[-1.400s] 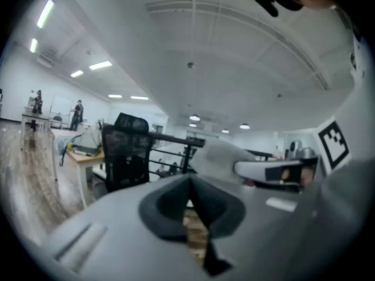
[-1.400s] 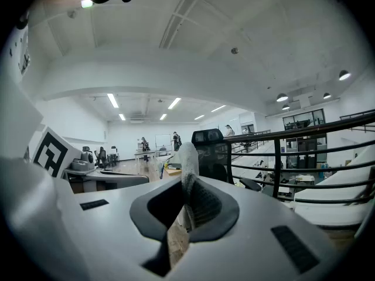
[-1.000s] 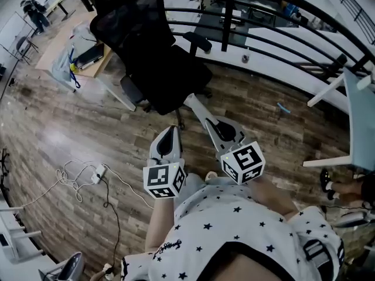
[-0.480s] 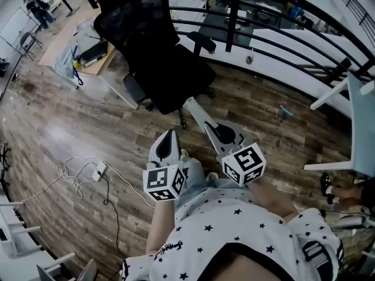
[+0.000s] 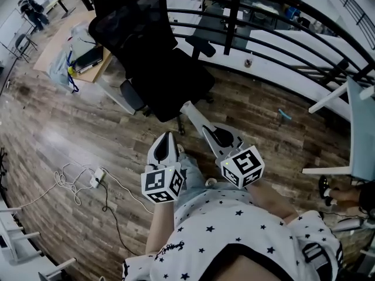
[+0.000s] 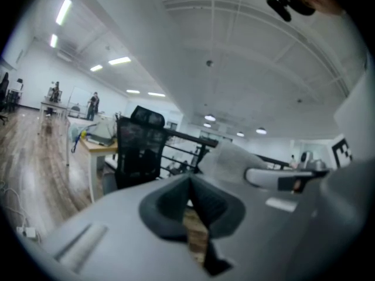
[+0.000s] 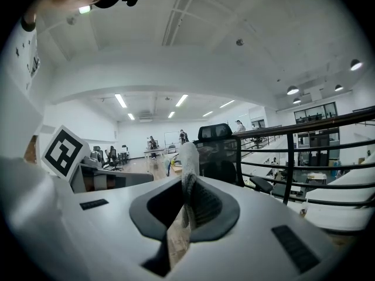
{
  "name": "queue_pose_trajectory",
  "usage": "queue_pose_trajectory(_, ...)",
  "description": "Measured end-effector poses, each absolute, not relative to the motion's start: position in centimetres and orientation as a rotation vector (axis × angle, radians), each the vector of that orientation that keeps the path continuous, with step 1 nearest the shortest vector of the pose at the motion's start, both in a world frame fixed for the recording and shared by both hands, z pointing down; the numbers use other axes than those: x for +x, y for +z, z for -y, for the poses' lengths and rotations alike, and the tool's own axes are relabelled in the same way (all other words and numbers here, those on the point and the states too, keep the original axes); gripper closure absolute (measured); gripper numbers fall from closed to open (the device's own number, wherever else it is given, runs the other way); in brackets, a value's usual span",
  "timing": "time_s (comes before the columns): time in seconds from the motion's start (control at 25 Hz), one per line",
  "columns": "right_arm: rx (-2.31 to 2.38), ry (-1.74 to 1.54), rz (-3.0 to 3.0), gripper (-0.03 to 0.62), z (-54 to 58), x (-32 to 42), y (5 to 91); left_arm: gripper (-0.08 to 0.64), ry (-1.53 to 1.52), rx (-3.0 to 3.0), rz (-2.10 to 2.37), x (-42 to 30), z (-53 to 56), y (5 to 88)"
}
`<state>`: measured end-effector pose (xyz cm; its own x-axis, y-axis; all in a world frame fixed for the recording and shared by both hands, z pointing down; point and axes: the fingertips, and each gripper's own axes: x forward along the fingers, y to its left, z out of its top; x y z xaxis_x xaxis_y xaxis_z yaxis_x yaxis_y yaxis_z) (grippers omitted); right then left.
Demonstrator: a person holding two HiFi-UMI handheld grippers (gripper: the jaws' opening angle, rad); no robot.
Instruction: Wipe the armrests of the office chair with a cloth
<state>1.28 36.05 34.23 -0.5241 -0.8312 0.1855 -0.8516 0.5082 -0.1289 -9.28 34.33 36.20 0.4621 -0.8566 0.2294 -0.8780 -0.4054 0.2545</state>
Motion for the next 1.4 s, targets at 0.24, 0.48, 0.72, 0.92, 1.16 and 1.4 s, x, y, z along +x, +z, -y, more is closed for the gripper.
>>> queue_pose_trajectory(0.24,1.462,0.314,2.641,0.565,-31.2,0.8,34.4,0.555,0.086,2.361,1.477,-9.9,-29.6,36.7)
queue_pose_trajectory(0.48,1.426,0.316,2.652,0.565,-25.1,-1.2,34.5,0.555,0.08,2.344,1.484,-11.5,-23.9,37.1)
queue_pose_trajectory(0.72,1.39,0.324,2.655,0.565,-19.1,-4.2,33.9,0.554,0.083,2.32,1.488,-14.5,-18.1,36.9)
queue_pose_trajectory(0.92,1.376,0.332,2.653,0.565,-14.7,-6.9,33.3,0.554,0.093,2.311,1.498,-17.3,-13.7,36.3)
queue_pose_trajectory(1.16,1.363,0.327,2.642,0.565,-10.4,-9.6,33.7,0.554,0.104,2.304,1.505,-20.4,-9.0,36.9)
queue_pose_trajectory(1.4,1.345,0.334,2.629,0.565,-6.6,-11.7,34.5,0.554,0.109,2.28,1.518,-23.1,-5.2,37.8)
